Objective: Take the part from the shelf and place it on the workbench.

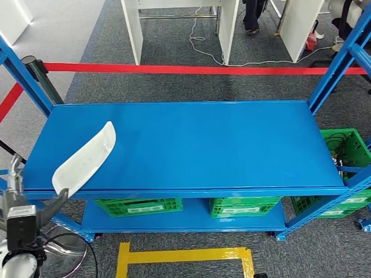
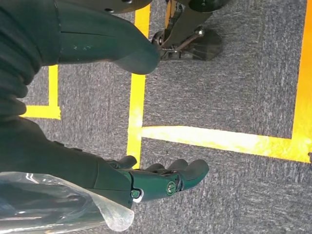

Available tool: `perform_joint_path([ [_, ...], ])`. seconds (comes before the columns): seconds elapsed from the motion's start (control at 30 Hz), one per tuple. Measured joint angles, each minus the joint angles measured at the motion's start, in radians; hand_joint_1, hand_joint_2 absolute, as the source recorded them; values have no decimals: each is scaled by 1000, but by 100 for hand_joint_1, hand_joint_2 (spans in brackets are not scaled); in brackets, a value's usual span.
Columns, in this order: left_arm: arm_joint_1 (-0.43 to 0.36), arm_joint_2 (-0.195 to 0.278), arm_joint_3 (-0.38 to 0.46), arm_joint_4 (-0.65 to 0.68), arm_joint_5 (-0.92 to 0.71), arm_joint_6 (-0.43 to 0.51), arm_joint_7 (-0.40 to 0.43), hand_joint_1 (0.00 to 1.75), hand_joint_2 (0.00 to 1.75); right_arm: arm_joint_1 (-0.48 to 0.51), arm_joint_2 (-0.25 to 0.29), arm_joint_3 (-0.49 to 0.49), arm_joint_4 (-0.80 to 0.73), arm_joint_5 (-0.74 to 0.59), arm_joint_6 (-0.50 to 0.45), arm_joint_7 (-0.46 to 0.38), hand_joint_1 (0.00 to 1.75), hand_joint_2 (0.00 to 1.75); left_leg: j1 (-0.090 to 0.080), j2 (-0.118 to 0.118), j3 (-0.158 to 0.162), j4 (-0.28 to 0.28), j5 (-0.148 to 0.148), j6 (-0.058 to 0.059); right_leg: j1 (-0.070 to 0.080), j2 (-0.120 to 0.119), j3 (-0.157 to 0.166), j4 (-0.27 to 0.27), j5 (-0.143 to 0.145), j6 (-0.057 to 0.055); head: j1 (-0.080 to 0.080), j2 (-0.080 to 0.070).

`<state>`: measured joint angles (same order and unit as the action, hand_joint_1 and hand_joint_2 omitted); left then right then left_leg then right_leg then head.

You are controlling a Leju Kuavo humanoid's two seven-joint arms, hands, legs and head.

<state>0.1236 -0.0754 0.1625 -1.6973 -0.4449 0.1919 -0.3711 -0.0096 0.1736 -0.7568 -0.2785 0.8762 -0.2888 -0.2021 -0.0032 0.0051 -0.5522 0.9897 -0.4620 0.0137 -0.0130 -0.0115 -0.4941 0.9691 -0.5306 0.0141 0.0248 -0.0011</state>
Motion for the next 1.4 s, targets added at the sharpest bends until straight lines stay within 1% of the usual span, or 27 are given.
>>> perform_joint_path([
  [0.13,-37,41,-101,3,-54,-41,77,0,175,-6,0,0,5,27,2,6,0,175,0,0,0,0,0,0,0,0,0,0,0,0,0,0],
  [0.37,-103,107,-253,25,-147,-109,221,0,175,-17,0,0,13,75,2,23,0,175,0,0,0,0,0,0,0,0,0,0,0,0,0,0],
  [0.53,-138,144,-334,45,-208,-152,316,0,175,-24,0,1,18,106,0,37,0,175,0,0,-1,0,0,0,0,0,0,0,0,0,0,0],
  [0.63,-149,158,-360,53,-220,-157,334,0,175,-25,0,1,20,112,0,38,0,175,0,0,-2,0,0,0,0,0,1,0,0,0,0,0],
  [0.73,-158,167,-375,60,-229,-157,352,0,175,-26,0,1,23,113,0,39,0,175,0,0,-3,0,0,0,0,0,2,0,0,0,0,0],
  [0.83,-170,172,-382,77,-259,-155,405,0,175,-29,1,2,27,120,0,45,0,175,0,0,-4,1,0,0,0,1,5,0,1,0,0,0],
  [0.97,-185,179,-377,124,-337,-136,479,0,175,-32,2,2,32,129,1,55,0,175,0,0,-4,1,0,0,0,1,7,1,1,0,0,0],
  [1.17,-186,179,-340,159,-446,-85,547,0,175,-35,7,2,33,130,1,56,0,175,0,1,-5,1,0,0,0,1,7,1,1,0,0,0],
  [1.4,-158,173,-287,160,-541,-20,588,0,175,-34,18,0,34,124,-2,58,0,175,0,1,-6,1,0,0,0,1,7,1,1,1,0,0],
])
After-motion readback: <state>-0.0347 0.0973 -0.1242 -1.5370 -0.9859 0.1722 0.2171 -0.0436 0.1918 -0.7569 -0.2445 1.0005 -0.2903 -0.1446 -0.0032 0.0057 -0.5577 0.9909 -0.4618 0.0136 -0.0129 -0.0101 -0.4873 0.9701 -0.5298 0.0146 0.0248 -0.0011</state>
